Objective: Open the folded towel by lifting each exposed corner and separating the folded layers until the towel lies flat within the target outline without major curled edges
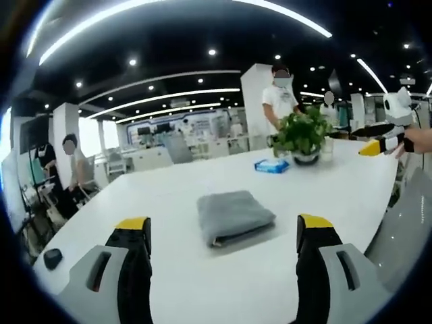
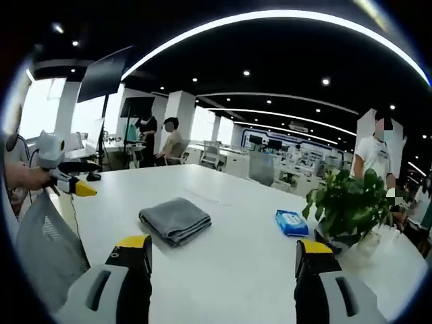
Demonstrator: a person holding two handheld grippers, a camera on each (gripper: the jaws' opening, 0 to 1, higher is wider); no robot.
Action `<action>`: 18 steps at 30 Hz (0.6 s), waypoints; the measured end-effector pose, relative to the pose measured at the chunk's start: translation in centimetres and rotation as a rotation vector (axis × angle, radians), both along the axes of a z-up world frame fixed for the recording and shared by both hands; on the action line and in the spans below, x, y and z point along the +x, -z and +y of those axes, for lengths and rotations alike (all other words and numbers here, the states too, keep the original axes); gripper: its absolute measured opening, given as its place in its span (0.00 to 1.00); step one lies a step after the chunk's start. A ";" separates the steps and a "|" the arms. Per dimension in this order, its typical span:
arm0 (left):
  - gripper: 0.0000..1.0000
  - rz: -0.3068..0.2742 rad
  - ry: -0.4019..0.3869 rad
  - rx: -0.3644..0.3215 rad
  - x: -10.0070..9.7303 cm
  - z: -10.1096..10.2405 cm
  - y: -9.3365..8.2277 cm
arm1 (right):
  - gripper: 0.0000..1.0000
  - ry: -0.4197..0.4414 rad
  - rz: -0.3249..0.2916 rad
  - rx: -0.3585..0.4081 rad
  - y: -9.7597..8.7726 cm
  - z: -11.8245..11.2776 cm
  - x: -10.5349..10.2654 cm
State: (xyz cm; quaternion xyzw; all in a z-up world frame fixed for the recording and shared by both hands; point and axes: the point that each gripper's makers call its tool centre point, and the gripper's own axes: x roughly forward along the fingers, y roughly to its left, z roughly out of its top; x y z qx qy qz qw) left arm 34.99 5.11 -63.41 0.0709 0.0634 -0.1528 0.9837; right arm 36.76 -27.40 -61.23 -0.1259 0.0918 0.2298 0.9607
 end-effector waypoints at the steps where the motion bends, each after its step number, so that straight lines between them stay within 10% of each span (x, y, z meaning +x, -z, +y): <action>1: 0.89 -0.003 0.008 0.013 0.1 -0.1 -0.3 | 0.86 -0.004 -0.006 -0.008 -0.5 -0.1 0.1; 18: 0.86 -0.028 0.089 0.019 2.4 -1.4 -4.5 | 0.87 -0.059 0.005 -0.064 -4.4 0.1 3.1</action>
